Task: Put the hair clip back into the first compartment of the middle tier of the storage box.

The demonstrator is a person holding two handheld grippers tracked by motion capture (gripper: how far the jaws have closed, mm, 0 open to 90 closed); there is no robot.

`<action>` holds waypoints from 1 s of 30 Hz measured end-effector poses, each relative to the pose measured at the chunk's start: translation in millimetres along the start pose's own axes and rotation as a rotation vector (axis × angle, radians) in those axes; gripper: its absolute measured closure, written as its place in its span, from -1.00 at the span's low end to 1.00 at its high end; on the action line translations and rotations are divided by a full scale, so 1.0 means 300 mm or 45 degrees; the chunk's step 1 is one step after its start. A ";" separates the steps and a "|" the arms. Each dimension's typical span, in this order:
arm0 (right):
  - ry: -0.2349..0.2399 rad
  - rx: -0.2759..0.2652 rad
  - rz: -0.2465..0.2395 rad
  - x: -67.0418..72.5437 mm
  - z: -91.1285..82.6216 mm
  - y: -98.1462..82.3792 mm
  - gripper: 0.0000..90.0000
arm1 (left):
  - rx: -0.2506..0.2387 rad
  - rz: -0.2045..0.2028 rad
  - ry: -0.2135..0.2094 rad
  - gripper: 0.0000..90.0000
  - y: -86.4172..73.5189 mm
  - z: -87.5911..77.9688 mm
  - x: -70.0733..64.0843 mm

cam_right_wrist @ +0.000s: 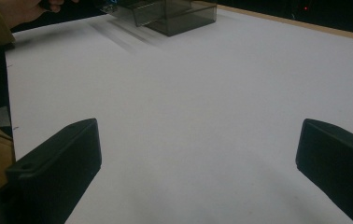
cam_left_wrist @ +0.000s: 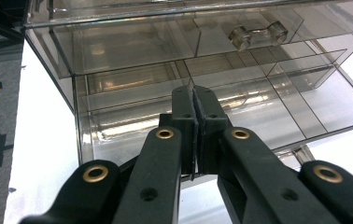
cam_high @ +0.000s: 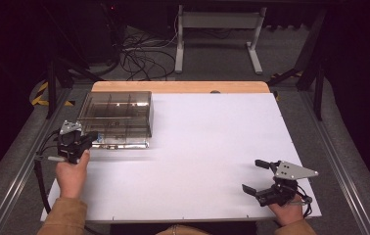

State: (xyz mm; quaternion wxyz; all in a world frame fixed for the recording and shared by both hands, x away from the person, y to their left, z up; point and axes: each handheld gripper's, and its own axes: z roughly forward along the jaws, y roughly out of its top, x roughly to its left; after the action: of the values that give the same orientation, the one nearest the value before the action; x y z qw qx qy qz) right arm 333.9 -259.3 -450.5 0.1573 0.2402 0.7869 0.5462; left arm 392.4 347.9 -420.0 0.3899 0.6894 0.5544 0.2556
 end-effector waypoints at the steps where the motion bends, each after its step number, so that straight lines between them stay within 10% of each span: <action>1: 0.000 0.000 0.000 0.000 0.000 0.000 -0.98 | 0.001 -0.001 0.001 0.95 0.000 0.000 -0.001; 16: 0.007 0.004 0.003 0.000 0.002 0.000 -0.98 | 0.023 0.006 -0.003 0.90 -0.003 0.005 0.001; 30: 0.010 0.000 -0.001 -0.001 0.004 0.000 -0.98 | -0.058 0.016 -0.060 0.39 0.004 -0.037 -0.014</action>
State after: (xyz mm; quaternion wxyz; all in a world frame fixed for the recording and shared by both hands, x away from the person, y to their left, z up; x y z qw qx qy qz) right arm 334.7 -258.6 -450.8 0.1543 0.2379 0.7875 0.5472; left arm 383.3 346.7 -412.5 0.4167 0.6897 0.5348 0.2543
